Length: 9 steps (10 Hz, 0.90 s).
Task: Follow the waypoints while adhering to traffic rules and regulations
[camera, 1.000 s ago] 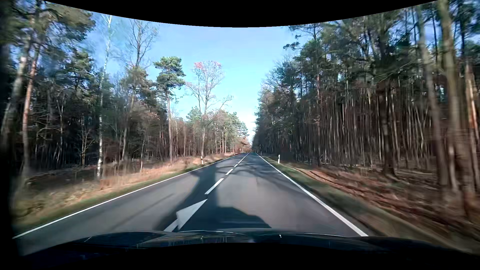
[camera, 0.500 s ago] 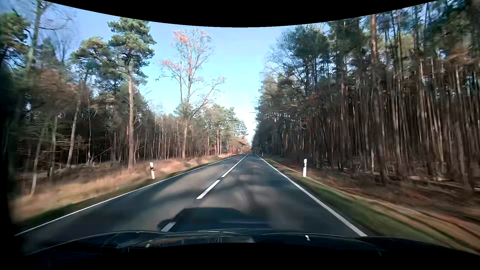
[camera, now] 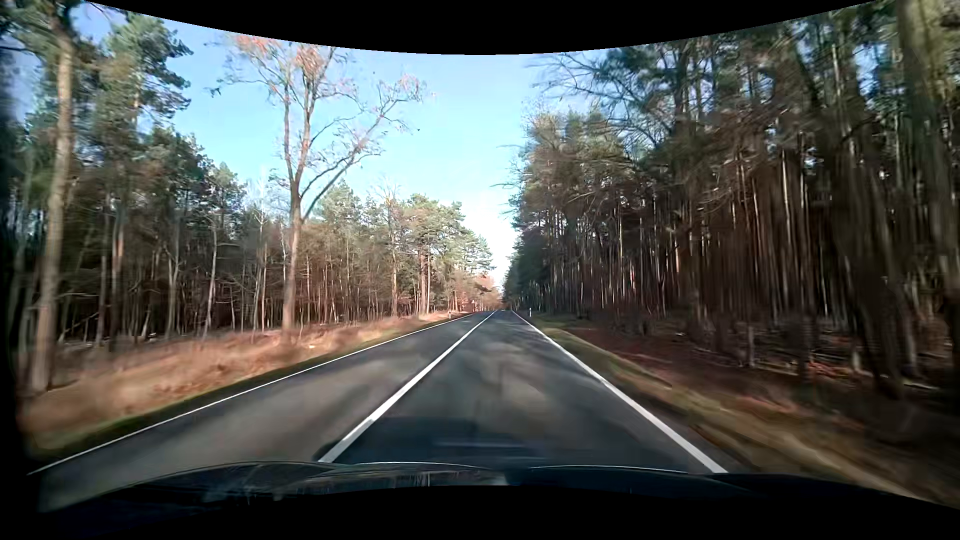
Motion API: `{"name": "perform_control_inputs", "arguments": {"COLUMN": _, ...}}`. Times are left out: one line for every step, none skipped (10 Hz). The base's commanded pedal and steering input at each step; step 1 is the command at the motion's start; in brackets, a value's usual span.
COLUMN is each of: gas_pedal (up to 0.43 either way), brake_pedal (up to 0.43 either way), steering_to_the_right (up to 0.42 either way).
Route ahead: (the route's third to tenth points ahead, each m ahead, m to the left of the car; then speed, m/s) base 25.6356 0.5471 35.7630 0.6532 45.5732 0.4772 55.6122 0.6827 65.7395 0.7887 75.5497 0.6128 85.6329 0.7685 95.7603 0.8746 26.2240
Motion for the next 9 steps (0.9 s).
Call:
{"name": "perform_control_inputs", "arguments": {"gas_pedal": 0.22, "brake_pedal": 0.0, "steering_to_the_right": 0.0}}
{"name": "perform_control_inputs", "arguments": {"gas_pedal": 0.22, "brake_pedal": 0.0, "steering_to_the_right": 0.0}}
{"name": "perform_control_inputs", "arguments": {"gas_pedal": 0.22, "brake_pedal": 0.0, "steering_to_the_right": -0.001}}
{"name": "perform_control_inputs", "arguments": {"gas_pedal": 0.22, "brake_pedal": 0.0, "steering_to_the_right": -0.001}}
{"name": "perform_control_inputs", "arguments": {"gas_pedal": 0.22, "brake_pedal": 0.0, "steering_to_the_right": -0.002}}
{"name": "perform_control_inputs", "arguments": {"gas_pedal": 0.22, "brake_pedal": 0.0, "steering_to_the_right": -0.001}}
{"name": "perform_control_inputs", "arguments": {"gas_pedal": 0.22, "brake_pedal": 0.0, "steering_to_the_right": -0.002}}
{"name": "perform_control_inputs", "arguments": {"gas_pedal": 0.22, "brake_pedal": 0.0, "steering_to_the_right": -0.001}}
{"name": "perform_control_inputs", "arguments": {"gas_pedal": 0.22, "brake_pedal": 0.0, "steering_to_the_right": -0.001}}
